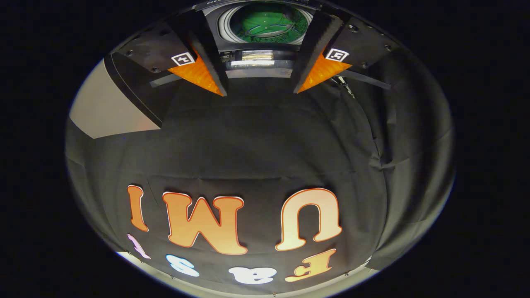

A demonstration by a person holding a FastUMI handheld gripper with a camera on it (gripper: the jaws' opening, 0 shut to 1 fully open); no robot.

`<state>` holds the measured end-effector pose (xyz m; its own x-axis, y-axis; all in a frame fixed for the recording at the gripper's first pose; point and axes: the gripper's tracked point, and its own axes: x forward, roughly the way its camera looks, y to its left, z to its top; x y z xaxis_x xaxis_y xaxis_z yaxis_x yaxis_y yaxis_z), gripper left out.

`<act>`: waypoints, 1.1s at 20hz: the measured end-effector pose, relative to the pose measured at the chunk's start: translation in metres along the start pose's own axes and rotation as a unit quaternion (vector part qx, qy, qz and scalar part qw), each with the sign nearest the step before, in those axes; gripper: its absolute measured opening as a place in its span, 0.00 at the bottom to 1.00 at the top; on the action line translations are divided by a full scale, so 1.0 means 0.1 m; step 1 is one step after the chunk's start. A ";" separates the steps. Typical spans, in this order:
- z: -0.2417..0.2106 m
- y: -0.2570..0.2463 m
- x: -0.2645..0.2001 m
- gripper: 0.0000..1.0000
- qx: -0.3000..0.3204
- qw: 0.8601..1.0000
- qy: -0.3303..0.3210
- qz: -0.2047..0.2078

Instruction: Put the clothes into the washing machine and then close the washing machine lid.

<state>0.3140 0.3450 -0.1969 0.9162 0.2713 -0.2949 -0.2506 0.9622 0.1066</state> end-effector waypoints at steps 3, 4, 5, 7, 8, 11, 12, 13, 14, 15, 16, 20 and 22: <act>-0.06 -0.01 -0.04 0.99 0.000 1.000 -0.011 -0.001; -0.06 0.00 -0.06 0.99 0.000 1.000 -0.014 -0.001; -0.08 0.00 -0.07 0.99 0.001 1.000 -0.016 0.000; -0.10 -0.01 -0.08 0.99 0.000 1.000 -0.022 -0.001; -0.11 0.00 -0.10 0.98 -0.001 1.000 -0.025 -0.001; -0.15 -0.01 -0.14 0.98 -0.002 1.000 -0.026 0.000; -0.16 -0.01 -0.15 0.99 0.000 1.000 -0.030 0.001; -0.16 0.00 -0.15 0.99 0.002 0.999 -0.033 0.000; -0.17 0.00 -0.17 0.98 0.001 0.999 -0.035 -0.002; -0.19 -0.01 -0.18 0.98 0.000 0.999 -0.035 -0.003; -0.19 -0.01 -0.18 0.99 0.001 0.999 -0.035 -0.005; -0.26 0.01 -0.16 0.99 0.002 0.999 -0.033 -0.002; -0.47 -0.01 -0.11 0.98 0.004 1.000 0.000 -0.007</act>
<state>0.2895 0.3425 -0.2384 0.9195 0.2574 -0.2972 -0.2346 0.9658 0.1105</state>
